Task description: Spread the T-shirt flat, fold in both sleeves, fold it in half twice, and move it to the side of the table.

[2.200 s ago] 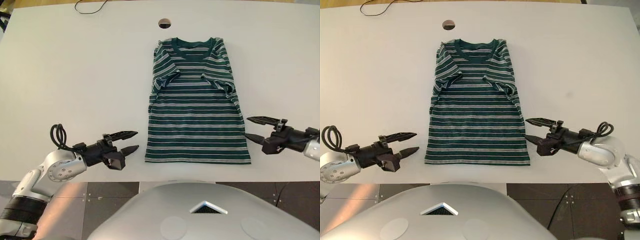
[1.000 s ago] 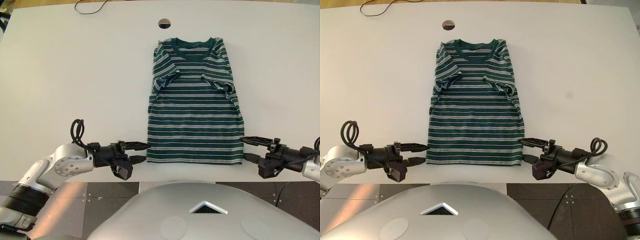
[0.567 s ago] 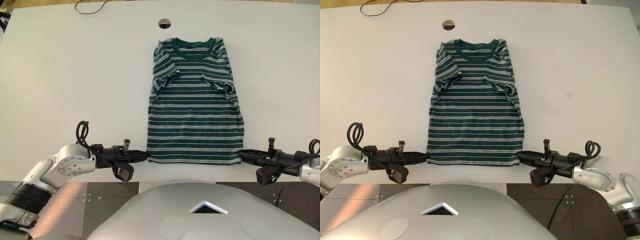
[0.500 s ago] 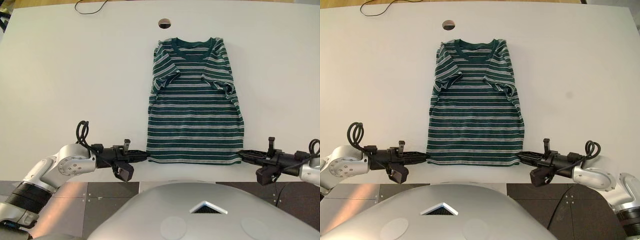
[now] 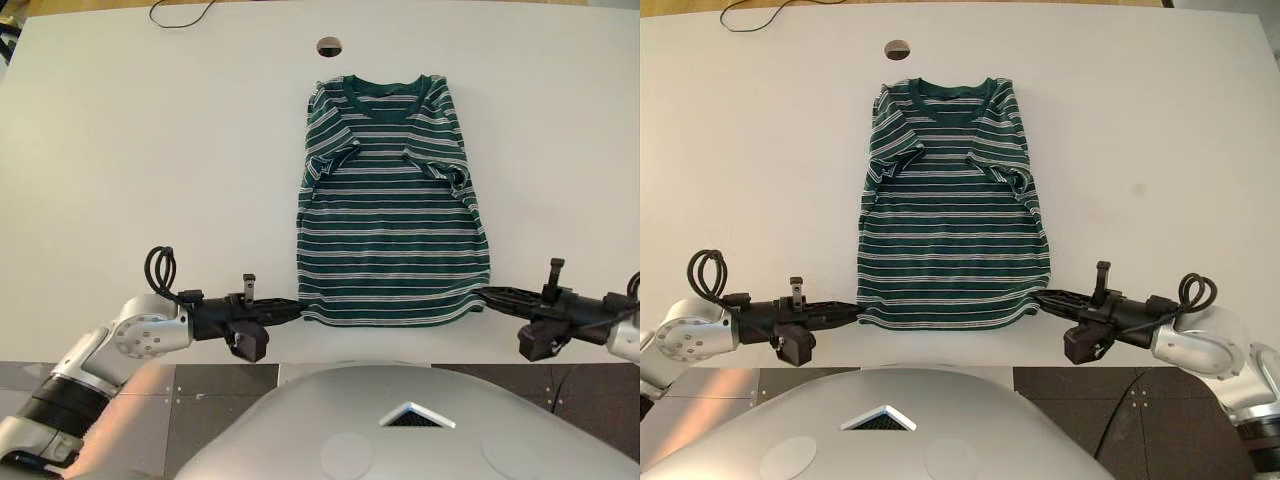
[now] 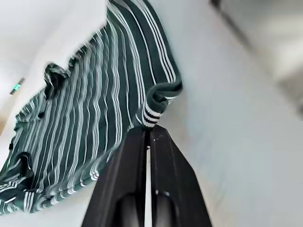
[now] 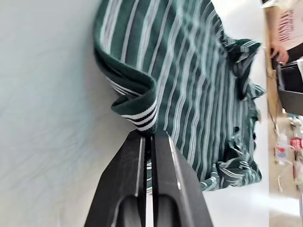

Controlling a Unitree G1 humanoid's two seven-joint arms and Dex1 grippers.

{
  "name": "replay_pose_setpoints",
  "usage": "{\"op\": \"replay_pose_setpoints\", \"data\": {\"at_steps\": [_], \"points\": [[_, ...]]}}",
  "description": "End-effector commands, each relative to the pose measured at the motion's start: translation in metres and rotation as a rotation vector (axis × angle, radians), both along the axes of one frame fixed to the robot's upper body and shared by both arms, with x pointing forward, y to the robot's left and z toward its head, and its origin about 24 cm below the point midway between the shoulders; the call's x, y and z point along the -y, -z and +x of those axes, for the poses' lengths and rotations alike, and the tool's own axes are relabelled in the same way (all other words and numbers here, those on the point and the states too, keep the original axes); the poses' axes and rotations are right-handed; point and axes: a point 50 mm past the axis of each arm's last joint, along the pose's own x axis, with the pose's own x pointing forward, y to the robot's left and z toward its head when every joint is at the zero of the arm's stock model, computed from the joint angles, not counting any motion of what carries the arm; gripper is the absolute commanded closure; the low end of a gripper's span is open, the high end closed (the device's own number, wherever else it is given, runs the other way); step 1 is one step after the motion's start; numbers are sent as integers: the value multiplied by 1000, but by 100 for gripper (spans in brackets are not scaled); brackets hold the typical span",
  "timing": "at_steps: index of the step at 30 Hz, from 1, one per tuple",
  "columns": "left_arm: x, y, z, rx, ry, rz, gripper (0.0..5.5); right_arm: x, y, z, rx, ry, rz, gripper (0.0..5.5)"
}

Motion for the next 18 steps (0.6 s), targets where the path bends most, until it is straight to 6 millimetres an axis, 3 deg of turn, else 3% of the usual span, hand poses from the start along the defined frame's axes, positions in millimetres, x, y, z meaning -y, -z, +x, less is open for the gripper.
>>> {"op": "replay_pose_setpoints", "data": {"at_steps": [1, 6, 10, 12, 15, 18], "points": [[-10, -2, -13, -50, -9, 53, 540, 1, -4, -9, -40, 53, 14, 539], [-16, -4, -22, -63, -52, 67, 540, 2, -11, -15, -71, 83, 17, 539], [-18, -8, -17, -31, -95, 61, 540, 1, -22, -7, -28, 99, 55, 539], [-13, -16, 8, 87, -191, -8, 540, -2, -33, 14, 93, 135, 111, 539], [7, -30, 66, 305, -391, -189, 540, -14, -41, 61, 302, 219, 214, 539], [24, -22, 105, 387, -545, -245, 540, -25, -36, 102, 418, 321, 286, 539]]}}
